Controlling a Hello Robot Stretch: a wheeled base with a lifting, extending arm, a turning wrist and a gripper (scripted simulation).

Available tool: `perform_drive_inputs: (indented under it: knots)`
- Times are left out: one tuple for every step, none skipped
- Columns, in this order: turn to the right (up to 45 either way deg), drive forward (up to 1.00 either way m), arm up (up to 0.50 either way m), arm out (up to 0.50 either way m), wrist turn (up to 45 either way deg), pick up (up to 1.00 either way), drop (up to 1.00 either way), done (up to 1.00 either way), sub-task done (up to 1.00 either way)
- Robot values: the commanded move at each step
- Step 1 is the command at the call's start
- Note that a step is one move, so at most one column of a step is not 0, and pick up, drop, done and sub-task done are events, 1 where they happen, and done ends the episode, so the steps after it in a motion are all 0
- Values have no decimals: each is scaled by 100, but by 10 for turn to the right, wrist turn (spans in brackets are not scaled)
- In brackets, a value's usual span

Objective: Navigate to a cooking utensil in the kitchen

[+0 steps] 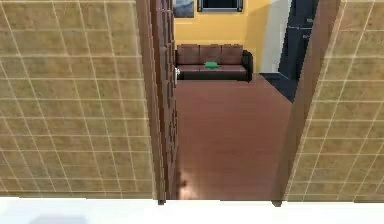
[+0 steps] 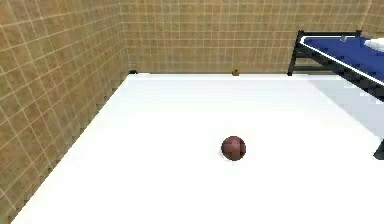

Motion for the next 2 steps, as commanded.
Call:
perform_drive_inputs:
  knots:
    - [180, 0, 0, 0, 0, 0, 0, 0, 0]
    - [0, 90, 0, 0, 0, 0, 0, 0, 0]
